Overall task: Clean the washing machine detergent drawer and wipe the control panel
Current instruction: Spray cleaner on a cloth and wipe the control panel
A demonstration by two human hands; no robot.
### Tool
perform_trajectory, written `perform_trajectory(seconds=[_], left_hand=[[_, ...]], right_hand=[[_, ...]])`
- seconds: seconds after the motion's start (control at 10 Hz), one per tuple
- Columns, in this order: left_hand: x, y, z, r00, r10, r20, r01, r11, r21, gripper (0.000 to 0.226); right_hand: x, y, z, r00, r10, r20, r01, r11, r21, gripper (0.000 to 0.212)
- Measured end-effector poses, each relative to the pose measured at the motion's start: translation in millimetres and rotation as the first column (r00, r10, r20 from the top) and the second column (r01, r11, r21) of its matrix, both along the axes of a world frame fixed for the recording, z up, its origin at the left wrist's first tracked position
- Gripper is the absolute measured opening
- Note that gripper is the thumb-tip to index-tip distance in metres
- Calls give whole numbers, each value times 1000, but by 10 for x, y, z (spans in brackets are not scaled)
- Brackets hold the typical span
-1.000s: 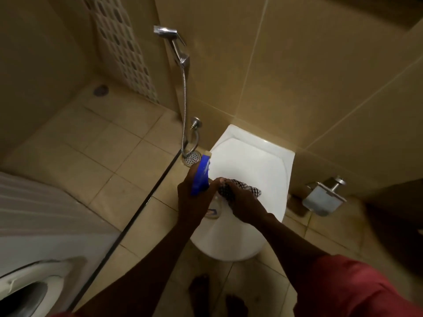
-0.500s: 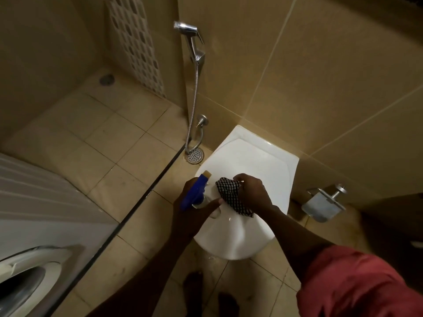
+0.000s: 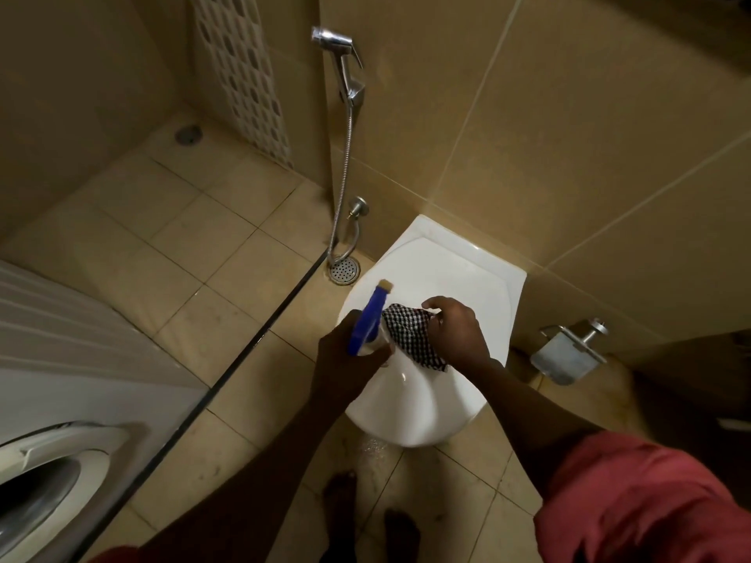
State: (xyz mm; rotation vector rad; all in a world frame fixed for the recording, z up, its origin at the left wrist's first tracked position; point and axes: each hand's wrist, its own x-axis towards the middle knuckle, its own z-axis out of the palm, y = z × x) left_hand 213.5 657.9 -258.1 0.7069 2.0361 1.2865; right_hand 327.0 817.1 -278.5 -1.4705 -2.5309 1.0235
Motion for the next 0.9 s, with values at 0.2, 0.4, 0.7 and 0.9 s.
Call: perform_trajectory(seconds=[0.2,0.4,0.7,0.9], left_hand=[[282,182,64,990,-137,27,136,990,19,58],[331,187,50,973,-230,-1,230,973,-6,69],[239,158,101,947,-318,-35,312,942,-127,85],[121,-90,209,939,-322,-123,285,926,-245,69]], right_hand=[[120,54,73,997,-72,-12,72,997,3,29],[214,89,93,995,-104,-2,104,995,4,29],[247,138,281,994,-105,-33,106,993,59,31],[318,230,553,993,-66,-93,79,987,137,32]])
